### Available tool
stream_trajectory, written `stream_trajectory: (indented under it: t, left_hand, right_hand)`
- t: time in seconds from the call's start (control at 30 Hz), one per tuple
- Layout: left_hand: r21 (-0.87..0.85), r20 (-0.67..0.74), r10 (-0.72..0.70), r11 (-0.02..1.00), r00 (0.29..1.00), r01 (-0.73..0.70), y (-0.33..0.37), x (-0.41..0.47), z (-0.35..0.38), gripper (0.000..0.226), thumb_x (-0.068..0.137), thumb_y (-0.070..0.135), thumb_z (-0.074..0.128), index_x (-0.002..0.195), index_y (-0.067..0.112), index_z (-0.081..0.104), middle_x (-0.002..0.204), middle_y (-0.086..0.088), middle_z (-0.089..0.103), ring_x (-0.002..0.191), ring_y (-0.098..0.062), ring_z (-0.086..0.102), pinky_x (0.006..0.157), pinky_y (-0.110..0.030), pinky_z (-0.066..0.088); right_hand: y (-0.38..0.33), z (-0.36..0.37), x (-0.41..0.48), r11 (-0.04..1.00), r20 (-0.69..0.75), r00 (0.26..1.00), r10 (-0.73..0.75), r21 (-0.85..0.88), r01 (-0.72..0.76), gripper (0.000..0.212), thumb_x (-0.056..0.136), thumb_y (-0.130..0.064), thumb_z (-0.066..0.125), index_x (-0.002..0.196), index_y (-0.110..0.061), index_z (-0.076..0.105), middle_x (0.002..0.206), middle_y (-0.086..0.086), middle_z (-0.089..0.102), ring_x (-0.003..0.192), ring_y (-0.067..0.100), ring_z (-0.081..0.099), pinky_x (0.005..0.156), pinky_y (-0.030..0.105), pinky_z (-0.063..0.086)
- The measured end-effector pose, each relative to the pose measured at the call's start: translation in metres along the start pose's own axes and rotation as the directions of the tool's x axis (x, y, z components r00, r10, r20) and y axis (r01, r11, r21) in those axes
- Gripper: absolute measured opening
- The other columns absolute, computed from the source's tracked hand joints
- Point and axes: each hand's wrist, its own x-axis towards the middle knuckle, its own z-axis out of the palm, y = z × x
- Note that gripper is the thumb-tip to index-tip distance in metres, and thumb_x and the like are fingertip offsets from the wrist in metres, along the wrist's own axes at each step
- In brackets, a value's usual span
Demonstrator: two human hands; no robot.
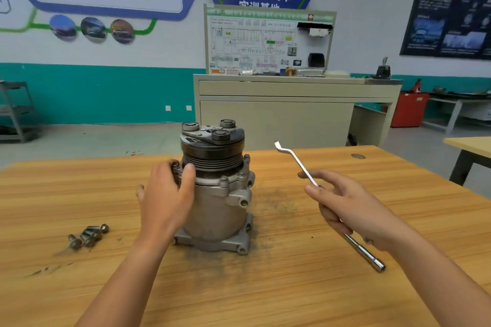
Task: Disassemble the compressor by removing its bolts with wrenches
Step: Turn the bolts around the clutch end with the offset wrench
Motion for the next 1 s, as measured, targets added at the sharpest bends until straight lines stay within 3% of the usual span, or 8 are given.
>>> stream_trajectory:
  t: [0.13,0.23,0.37,0.47,0.53,0.7,0.87,1.0]
  left_hand:
    - [0.016,0.161,0.081,0.996,0.984,-0.085,-0.01,-0.008,-0.013,0.067,0.063,0.064,0.066,0.114,0.028,0.041,0.105,0.011,0.043,0.102,-0.015,0.049,0.096,-0.051,0.042]
    - [0.026,0.182,0.095,0.995,0.979,-0.101,-0.014,-0.007,-0.012,0.09,0.055,0.054,0.077,0.128,0.018,0.04,0.114,0.007,0.043,0.112,-0.019,0.048,0.099,-0.05,0.04]
    - [0.095,0.077,0.056,0.993,0.995,-0.063,-0.008,-0.016,-0.001,0.103,0.051,0.062,0.074,0.134,0.013,0.037,0.125,0.0,0.047,0.119,-0.023,0.045,0.104,-0.055,0.032]
    - [0.185,0.003,0.042,0.982,0.999,-0.042,0.001,-0.027,0.012,0.105,0.054,0.065,0.072,0.135,0.01,0.035,0.131,-0.004,0.043,0.124,-0.023,0.042,0.109,-0.059,0.021]
    - [0.216,-0.034,0.027,0.976,0.999,-0.019,0.008,-0.033,0.018,0.103,0.057,0.065,0.072,0.136,0.01,0.034,0.133,-0.003,0.043,0.125,-0.021,0.041,0.108,-0.061,0.015]
    - [0.274,-0.013,-0.02,0.961,1.0,0.023,0.014,-0.035,0.019,0.101,0.063,0.068,0.066,0.139,0.014,0.027,0.14,0.001,0.037,0.13,-0.016,0.036,0.108,-0.063,0.009]
    - [0.1,0.006,-0.023,0.995,1.0,0.022,-0.006,-0.044,0.006,0.104,0.07,0.052,0.071,0.149,0.016,0.014,0.154,0.001,0.021,0.14,-0.018,0.024,0.11,-0.06,0.013]
    - [0.134,0.231,-0.215,0.973,0.949,0.188,-0.035,-0.046,-0.006,0.109,0.068,0.05,0.076,0.148,0.012,0.012,0.152,-0.003,0.029,0.136,-0.022,0.033,0.107,-0.049,0.033]
  right_hand:
    - [-0.017,0.015,-0.004,0.904,0.094,0.989,-0.114,-0.403,0.143,0.034,0.094,-0.029,0.046,0.099,-0.062,0.042,0.042,-0.005,0.048,0.035,0.005,0.038,0.038,0.013,0.032]
    - [-0.023,0.017,0.0,0.766,0.144,0.983,-0.117,-0.617,0.182,0.033,0.095,-0.033,0.043,0.109,-0.062,0.038,0.045,-0.012,0.053,0.042,0.0,0.047,0.046,0.01,0.036]
    - [-0.031,0.021,0.008,0.656,0.184,0.98,-0.073,-0.732,0.187,0.03,0.095,-0.038,0.04,0.109,-0.064,0.036,0.054,-0.03,0.052,0.055,-0.003,0.05,0.056,0.012,0.038]
    - [-0.038,0.02,0.013,0.552,0.15,0.987,-0.052,-0.82,0.153,0.032,0.095,-0.04,0.038,0.125,-0.051,0.041,0.071,-0.018,0.062,0.068,0.002,0.056,0.064,0.016,0.046]
    - [-0.044,0.019,0.014,0.427,0.129,0.991,-0.041,-0.894,0.134,0.036,0.096,-0.041,0.034,0.132,-0.044,0.038,0.087,-0.011,0.064,0.077,0.007,0.058,0.073,0.03,0.051]
    - [-0.065,0.024,0.015,0.235,0.216,0.976,0.004,-0.949,0.209,0.032,0.097,-0.041,0.029,0.124,-0.035,0.045,0.079,-0.013,0.052,0.071,0.008,0.048,0.063,0.03,0.043]
    - [-0.07,0.016,0.008,0.223,0.155,0.988,-0.003,-0.963,0.152,0.032,0.097,-0.042,0.029,0.125,-0.038,0.045,0.079,-0.013,0.053,0.072,0.007,0.049,0.061,0.027,0.044]
    - [-0.064,0.014,0.004,0.285,0.129,0.991,0.047,-0.952,0.11,0.032,0.096,-0.042,0.031,0.122,-0.036,0.049,0.09,-0.011,0.06,0.083,0.01,0.055,0.077,0.036,0.051]
